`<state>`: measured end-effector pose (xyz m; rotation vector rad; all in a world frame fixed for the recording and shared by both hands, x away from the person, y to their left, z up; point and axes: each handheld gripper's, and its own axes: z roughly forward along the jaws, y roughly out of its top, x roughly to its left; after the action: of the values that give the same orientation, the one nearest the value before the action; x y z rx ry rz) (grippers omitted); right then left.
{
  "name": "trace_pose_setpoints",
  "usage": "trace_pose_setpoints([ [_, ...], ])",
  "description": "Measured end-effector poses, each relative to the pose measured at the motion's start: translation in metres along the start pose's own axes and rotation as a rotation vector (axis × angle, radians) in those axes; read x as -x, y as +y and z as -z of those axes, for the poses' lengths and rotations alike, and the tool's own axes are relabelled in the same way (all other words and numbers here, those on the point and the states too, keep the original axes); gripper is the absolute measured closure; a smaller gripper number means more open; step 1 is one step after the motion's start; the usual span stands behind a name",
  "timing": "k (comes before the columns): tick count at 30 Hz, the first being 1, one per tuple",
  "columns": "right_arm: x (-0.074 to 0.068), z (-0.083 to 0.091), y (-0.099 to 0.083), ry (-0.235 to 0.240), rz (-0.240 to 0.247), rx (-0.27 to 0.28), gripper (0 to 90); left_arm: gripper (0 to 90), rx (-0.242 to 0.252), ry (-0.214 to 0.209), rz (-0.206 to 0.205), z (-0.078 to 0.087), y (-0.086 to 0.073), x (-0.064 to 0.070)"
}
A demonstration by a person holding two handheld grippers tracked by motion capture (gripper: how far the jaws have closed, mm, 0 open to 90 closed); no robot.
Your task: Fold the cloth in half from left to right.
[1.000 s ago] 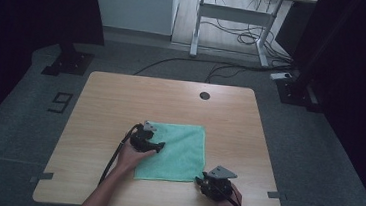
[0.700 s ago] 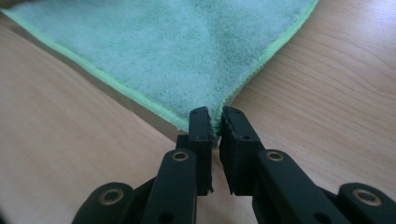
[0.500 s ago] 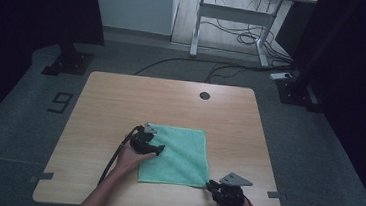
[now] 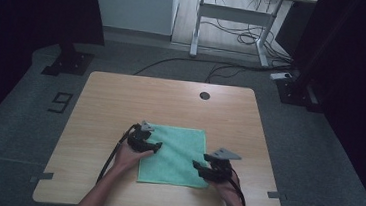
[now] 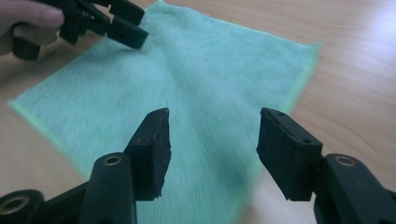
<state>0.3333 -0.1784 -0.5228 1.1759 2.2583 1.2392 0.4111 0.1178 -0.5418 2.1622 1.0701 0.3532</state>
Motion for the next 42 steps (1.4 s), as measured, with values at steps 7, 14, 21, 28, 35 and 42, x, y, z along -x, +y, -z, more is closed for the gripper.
trace_pose_setpoints([
  [7, 0.001, -0.055, 0.024, -0.047, 0.018, -0.054, 42.0, 32.7, -0.006, -0.007, -0.015, -0.005, 0.005, -0.001],
  [14, 0.004, -0.083, 0.035, -0.057, 0.029, -0.091, 41.1, 32.6, -0.013, -0.016, -0.018, -0.007, 0.009, -0.003],
  [21, 0.011, -0.082, 0.03, -0.083, 0.02, -0.11, 40.4, 32.6, -0.015, -0.022, -0.011, -0.006, 0.008, -0.004],
  [28, 0.014, -0.077, 0.02, -0.104, 0.025, -0.064, 40.7, 32.6, -0.013, -0.029, -0.009, -0.004, 0.006, -0.003],
  [35, 0.018, -0.072, 0.03, -0.094, -0.012, -0.061, 41.5, 32.2, 0.027, -0.036, -0.035, 0.014, 0.006, 0.006],
  [42, 0.009, -0.092, 0.061, -0.075, -0.013, -0.029, 40.9, 31.8, 0.025, -0.046, -0.061, 0.016, 0.004, 0.013],
])
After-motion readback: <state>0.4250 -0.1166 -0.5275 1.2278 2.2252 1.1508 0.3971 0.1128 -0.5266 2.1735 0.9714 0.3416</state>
